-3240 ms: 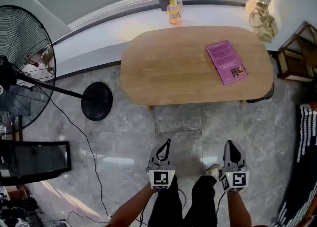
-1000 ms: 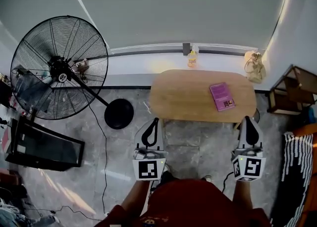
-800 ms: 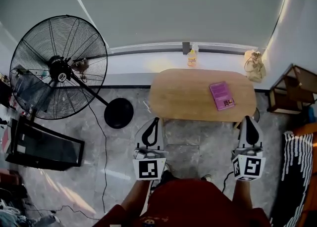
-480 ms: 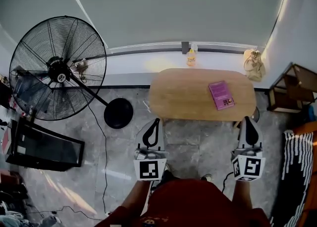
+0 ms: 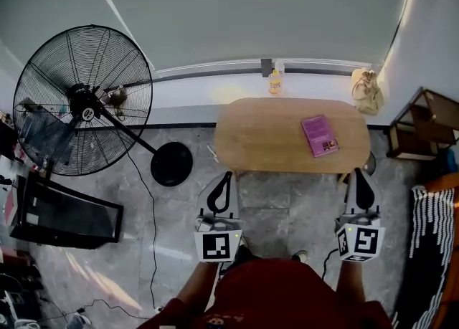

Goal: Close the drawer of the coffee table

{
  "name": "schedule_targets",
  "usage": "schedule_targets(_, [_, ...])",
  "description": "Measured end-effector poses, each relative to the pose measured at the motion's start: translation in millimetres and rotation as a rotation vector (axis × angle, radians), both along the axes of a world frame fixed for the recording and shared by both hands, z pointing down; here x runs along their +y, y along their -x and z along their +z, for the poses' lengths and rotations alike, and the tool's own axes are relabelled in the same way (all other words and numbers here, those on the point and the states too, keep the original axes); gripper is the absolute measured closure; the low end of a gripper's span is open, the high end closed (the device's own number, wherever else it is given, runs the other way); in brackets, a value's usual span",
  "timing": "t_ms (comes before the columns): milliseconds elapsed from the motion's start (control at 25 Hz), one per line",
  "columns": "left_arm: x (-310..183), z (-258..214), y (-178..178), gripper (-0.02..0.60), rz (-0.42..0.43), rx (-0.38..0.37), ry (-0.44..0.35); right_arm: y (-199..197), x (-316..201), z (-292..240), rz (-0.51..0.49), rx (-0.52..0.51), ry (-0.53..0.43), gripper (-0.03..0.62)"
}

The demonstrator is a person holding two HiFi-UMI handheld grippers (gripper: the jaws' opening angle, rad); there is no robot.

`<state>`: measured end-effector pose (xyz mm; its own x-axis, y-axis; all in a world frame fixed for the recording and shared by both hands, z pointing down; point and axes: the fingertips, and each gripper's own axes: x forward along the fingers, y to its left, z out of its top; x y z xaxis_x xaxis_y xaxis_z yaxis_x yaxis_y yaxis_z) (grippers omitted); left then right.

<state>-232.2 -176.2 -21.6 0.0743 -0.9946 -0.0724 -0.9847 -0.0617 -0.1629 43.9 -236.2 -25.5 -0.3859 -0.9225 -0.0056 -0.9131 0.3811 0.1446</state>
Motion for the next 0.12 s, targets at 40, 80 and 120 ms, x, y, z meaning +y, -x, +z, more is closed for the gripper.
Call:
schedule_targets(40, [-0.1, 0.0, -0.4, 0.574, -0.001, 0.001, 0.001, -0.3, -0.2, 0.0, 0.000, 0.000, 0.000, 0.597])
schedule_targets(80, [-0.2, 0.0, -0.8, 0.574, -0.001, 0.003, 0.001, -0.5, -0.3, 0.0, -0.001, 0.000, 0.000, 0.597])
schedule_targets(120, [-0.2, 0.0, -1.1, 0.574, -0.002, 0.004, 0.001, -0.6, -0.4, 0.0, -0.002, 0.000, 0.000, 0.597])
